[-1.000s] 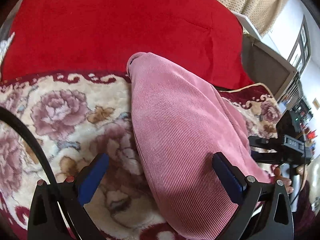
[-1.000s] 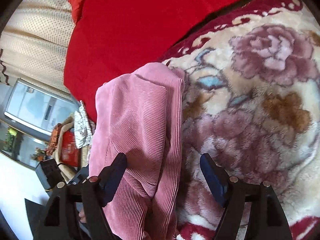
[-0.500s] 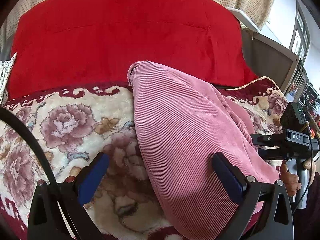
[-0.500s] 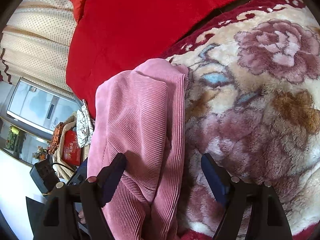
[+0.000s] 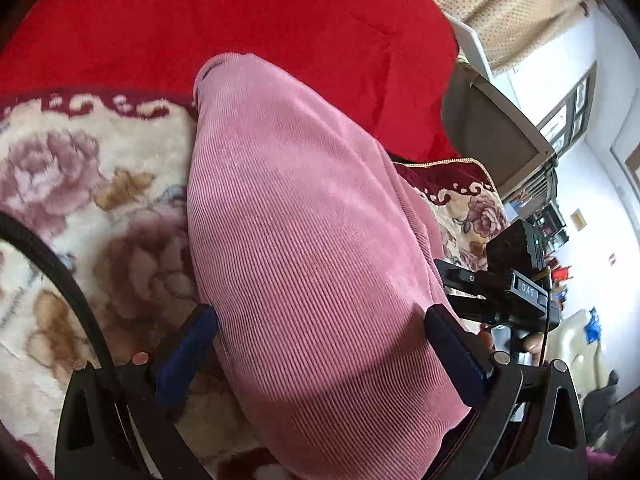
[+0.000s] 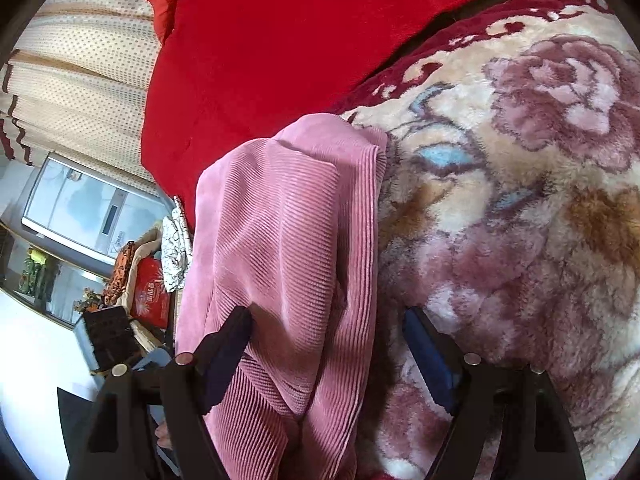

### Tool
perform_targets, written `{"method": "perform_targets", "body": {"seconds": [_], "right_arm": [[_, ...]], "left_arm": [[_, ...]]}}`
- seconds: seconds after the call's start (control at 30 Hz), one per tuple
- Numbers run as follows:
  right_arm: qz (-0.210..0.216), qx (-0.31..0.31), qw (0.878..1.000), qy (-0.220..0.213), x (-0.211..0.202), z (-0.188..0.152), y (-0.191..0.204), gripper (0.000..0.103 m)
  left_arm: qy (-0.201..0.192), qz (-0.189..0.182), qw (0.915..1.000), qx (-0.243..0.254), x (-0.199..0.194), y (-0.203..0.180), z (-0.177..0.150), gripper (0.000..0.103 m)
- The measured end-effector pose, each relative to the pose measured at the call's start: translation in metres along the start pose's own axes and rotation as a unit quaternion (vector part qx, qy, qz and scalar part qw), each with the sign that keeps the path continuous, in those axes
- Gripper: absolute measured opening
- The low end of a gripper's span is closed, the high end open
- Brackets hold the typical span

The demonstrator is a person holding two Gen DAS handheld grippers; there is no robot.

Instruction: Fold large clothes

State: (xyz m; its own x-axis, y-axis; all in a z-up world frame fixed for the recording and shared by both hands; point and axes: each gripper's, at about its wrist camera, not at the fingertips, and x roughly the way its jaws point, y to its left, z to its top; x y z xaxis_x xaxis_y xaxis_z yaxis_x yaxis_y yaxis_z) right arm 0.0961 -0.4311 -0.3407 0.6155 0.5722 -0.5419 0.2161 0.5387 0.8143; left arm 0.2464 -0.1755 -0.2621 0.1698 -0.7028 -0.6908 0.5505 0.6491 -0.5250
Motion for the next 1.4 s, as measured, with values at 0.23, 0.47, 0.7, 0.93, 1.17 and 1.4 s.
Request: {"method": "perform_targets", "body": {"seconds": [0.23, 0.47, 0.7, 0.93, 1.17, 1.4], "right_arm": [[0.03, -0.008, 0.999, 0.006, 0.016, 0.007, 0.006, 0.081], [0.065, -0.012, 0.998, 0.017, 0.026, 0.01, 0.01, 0.082], [0.109, 0.003, 0.994, 0.026, 0.016, 0.005, 0.0, 0.082], [0.117, -0.005, 0.993, 0.031, 0.013, -0.001, 0.004, 0.084], [0.105, -0.031, 0.993, 0.037, 0.029, -0.002, 0.017, 0.091], [0.07, -0.067, 0.995, 0.032, 0.036, -0.006, 0.028, 0.088]], "left_arm": [[0.008, -0.03, 0.9994, -0.016, 0.002, 0.011, 0.002, 0.103], [0.011, -0.052, 0.9961, -0.07, 0.004, 0.031, 0.006, 0.103], [0.029, -0.059, 0.9953, -0.071, 0.01, 0.032, 0.003, 0.103], [0.036, -0.063, 0.9949, -0.07, 0.011, 0.035, 0.003, 0.103], [0.033, -0.059, 0.9957, -0.063, 0.016, 0.029, 0.004, 0.103], [0.006, -0.049, 0.9981, -0.036, 0.013, 0.016, 0.002, 0.084]]}}
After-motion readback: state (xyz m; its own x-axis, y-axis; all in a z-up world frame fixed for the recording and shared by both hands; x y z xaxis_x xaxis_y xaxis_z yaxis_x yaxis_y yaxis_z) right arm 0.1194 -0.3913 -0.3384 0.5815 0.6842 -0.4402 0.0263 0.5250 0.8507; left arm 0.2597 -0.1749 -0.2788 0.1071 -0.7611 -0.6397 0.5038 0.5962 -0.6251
